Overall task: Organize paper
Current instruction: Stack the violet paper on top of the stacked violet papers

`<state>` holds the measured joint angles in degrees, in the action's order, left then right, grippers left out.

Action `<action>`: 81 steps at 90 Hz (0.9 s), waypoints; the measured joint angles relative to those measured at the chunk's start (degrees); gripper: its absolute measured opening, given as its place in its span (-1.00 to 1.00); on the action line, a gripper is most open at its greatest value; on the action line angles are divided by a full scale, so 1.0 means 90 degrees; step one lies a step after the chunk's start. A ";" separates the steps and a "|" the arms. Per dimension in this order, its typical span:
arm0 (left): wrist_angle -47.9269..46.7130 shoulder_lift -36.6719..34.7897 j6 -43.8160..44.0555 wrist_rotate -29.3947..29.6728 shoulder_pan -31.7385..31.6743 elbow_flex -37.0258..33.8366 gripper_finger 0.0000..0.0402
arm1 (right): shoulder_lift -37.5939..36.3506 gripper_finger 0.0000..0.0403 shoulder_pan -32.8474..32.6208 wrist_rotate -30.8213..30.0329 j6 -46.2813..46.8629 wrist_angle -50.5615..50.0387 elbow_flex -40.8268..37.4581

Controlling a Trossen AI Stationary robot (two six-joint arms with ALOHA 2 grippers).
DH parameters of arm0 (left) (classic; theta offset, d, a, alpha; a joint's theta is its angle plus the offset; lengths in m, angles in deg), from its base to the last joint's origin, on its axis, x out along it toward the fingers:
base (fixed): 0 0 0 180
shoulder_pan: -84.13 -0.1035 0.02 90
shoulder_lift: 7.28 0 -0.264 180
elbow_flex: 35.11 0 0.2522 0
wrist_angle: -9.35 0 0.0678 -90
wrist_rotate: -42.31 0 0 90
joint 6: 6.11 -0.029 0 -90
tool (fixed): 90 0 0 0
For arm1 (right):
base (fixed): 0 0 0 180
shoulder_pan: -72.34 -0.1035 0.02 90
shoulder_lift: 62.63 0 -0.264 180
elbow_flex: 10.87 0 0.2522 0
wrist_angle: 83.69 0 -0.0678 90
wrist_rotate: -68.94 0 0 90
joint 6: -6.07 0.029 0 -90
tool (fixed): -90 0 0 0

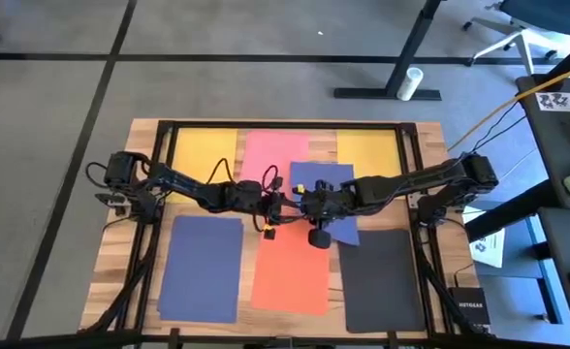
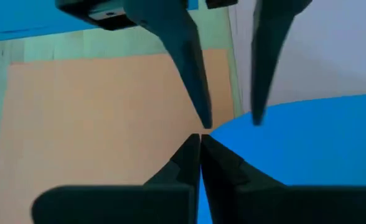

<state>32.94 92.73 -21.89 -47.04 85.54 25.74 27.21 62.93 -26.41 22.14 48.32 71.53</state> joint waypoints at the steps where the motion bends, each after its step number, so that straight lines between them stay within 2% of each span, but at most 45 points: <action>1: 0.0001 0.0004 0.0001 0.0000 0.0000 0.0003 -0.43 | 0.0000 -1.00 0.0000 0.0000 0.0000 0.0002 0.0000; 32: -0.0150 0.0556 -0.0255 -0.0197 0.0193 0.0447 -0.44 | 0.0000 -1.00 0.0000 0.0002 0.0000 0.0007 0.0000; 39: -0.0240 0.0544 -0.0383 -0.0190 0.0224 0.0481 -0.53 | 0.0000 -1.00 0.0000 0.0002 -0.0008 0.0012 0.0000; 53: -0.0428 0.0515 -0.0891 -0.0124 0.0267 0.0474 -0.94 | 0.0001 -1.00 0.0000 0.0005 -0.0056 0.0015 0.0000; 81: -0.0836 0.0425 -0.1425 -0.0080 0.0501 0.0474 -1.00 | 0.0002 -1.00 0.0000 -0.0002 -0.0155 0.0050 0.0000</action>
<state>25.42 96.55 -34.72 -47.76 90.05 30.01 27.24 62.93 -26.43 20.74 48.77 71.53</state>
